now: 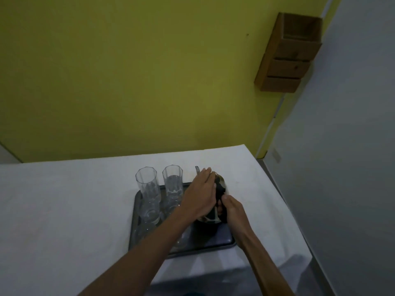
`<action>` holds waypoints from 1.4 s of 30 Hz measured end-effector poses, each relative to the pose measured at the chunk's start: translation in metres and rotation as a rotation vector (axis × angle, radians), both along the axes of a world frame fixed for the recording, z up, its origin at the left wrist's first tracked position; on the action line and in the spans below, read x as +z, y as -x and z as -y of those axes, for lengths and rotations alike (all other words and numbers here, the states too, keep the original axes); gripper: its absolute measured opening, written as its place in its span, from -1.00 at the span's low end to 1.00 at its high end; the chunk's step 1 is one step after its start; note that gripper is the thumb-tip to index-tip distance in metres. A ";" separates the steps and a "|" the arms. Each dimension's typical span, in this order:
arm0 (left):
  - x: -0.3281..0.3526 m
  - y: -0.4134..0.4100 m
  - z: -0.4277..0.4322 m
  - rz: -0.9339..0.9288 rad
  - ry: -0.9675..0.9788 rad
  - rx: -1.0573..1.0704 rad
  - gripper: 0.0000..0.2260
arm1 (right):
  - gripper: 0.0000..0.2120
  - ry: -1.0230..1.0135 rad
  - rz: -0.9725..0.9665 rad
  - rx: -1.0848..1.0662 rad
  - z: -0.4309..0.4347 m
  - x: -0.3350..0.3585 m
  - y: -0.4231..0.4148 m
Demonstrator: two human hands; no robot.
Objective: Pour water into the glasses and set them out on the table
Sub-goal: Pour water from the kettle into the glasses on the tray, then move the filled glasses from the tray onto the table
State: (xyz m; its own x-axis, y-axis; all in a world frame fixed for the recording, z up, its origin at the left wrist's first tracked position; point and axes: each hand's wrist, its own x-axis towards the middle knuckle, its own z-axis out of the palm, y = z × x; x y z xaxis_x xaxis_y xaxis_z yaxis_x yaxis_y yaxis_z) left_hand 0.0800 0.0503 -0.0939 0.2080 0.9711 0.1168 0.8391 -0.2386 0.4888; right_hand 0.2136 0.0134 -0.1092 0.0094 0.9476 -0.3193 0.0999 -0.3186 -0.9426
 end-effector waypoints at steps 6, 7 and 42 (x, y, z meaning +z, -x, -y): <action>-0.009 0.016 0.003 -0.016 -0.022 -0.091 -0.55 | -0.71 0.026 0.018 0.021 0.008 -0.008 0.008; -0.010 0.018 0.003 -0.017 -0.019 -0.101 -0.55 | -0.72 0.026 0.013 0.024 0.009 -0.009 0.009; -0.046 0.105 0.150 0.268 0.210 0.607 -0.16 | -0.28 -0.297 0.807 0.649 0.053 -0.021 0.069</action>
State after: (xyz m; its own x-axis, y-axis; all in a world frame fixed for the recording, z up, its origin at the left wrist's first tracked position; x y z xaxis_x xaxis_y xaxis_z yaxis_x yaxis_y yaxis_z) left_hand -0.0253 -0.0997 -0.1395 -0.3886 0.9142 -0.1151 0.6383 0.3571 0.6820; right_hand 0.1447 -0.0395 -0.1298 -0.4180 0.8862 -0.2000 0.7945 0.2498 -0.5535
